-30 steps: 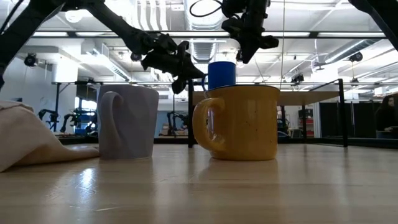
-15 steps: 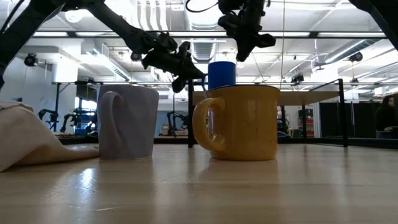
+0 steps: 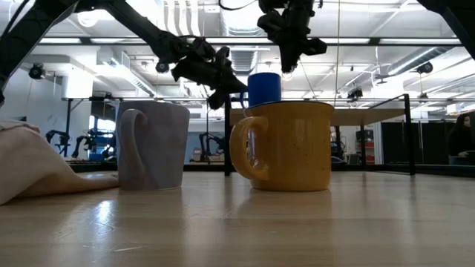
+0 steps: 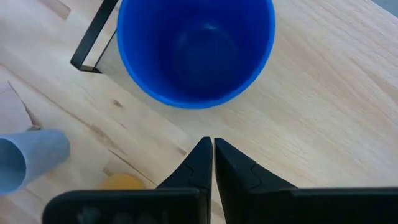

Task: Stack small to large cups/mugs on shelf
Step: Put the blue mug on the shelf

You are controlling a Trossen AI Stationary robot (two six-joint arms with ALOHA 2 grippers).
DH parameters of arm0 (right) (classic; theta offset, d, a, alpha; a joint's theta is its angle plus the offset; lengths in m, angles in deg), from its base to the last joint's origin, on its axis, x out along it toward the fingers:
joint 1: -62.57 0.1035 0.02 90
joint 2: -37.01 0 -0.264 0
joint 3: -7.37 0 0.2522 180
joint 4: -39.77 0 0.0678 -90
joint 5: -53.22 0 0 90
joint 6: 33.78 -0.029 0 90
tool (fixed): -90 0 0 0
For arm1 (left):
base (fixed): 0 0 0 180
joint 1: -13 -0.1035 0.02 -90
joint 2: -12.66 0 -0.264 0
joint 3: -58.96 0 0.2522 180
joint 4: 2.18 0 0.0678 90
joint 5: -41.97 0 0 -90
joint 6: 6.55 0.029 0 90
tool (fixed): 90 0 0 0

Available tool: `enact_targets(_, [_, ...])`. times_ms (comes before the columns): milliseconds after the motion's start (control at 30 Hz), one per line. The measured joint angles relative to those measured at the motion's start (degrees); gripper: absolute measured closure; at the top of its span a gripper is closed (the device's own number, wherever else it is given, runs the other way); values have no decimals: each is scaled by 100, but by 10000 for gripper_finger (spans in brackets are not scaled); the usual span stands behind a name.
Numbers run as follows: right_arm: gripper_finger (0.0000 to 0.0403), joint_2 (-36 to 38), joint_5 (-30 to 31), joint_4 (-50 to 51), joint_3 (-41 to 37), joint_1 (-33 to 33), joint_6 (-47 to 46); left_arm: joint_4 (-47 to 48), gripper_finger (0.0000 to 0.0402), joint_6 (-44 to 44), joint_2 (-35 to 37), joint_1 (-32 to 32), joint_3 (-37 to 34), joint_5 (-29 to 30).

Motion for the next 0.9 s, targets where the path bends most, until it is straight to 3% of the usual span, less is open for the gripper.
enact_targets(167, [392, 1, 41, -67, 0, 20, 1, 723, 402, 520, 0, 2, -11, 26])
enact_targets(500, [392, 3, 72, -166, 0, 19, 38, 601, 402, 501, 108, -7, 243, 44])
enact_targets(733, [392, 129, 453, -33, 0, 18, 321, 610, 402, 501, 107, -4, 177, 153])
enact_targets(900, [392, 513, 1234, 243, 7, -7, 134, 613, 402, 496, 103, -4, 136, 153])
